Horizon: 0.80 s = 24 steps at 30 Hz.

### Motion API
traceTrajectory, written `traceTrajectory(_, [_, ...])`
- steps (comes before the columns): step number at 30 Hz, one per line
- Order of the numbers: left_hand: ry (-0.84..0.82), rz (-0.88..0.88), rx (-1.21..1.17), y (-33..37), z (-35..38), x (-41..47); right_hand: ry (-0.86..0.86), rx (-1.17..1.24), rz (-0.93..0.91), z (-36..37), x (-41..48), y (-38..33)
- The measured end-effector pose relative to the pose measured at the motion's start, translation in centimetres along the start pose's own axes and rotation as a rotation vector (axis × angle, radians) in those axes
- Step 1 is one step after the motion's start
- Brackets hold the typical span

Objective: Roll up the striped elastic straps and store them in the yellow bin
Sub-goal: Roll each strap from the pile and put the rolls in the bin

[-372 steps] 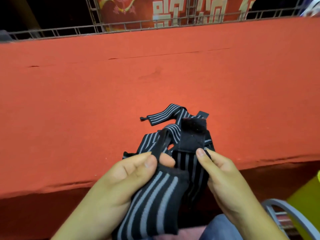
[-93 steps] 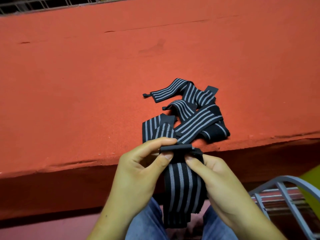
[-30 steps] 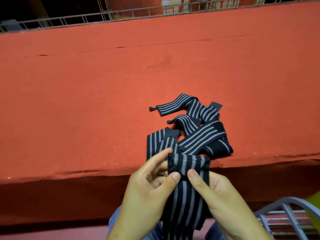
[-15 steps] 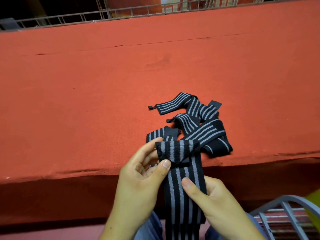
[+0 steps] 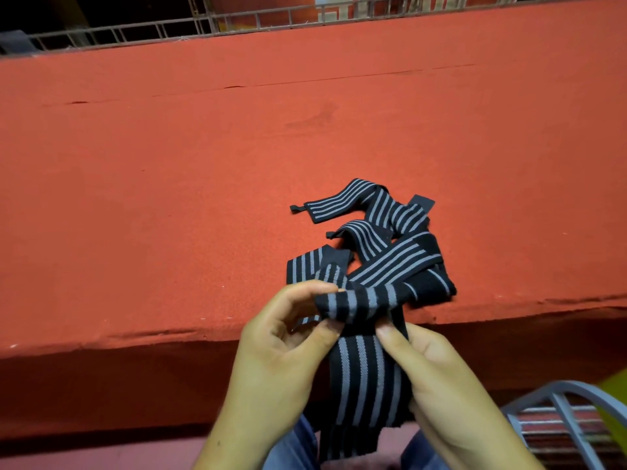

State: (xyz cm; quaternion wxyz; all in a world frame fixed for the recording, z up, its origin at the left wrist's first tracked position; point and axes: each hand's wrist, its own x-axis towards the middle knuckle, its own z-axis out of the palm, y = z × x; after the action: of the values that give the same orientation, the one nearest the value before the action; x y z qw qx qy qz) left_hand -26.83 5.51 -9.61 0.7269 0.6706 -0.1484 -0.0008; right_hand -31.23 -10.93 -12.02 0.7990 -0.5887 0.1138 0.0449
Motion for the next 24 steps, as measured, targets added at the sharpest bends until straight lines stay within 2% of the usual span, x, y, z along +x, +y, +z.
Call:
traceTrajectory(7, [-0.010, 0.042, 0.092, -0.3, -0.6, -0.1, -0.047, 0.222, 0.071, 0.1, -0.3, -0.3])
traceTrajectory(11, [-0.018, 0.088, 0.150, 0.0, -0.8, -0.1, -0.146, 0.111, -0.013, -0.1, -0.4, -0.2])
traceTrajectory(14, [-0.025, 0.107, 0.234, -0.3, -1.0, -0.2, -0.129, 0.001, -0.019, 0.2, -0.5, -0.6])
traceTrajectory(19, [-0.030, 0.040, 0.294, -0.6, -1.2, -0.3, -0.060, -0.054, 0.019, 0.3, -0.5, -0.6])
traceTrajectory(24, [-0.066, -0.185, 0.206, 0.0, -1.0, -0.6, -0.040, -0.060, -0.025, 0.0, -0.3, -0.1])
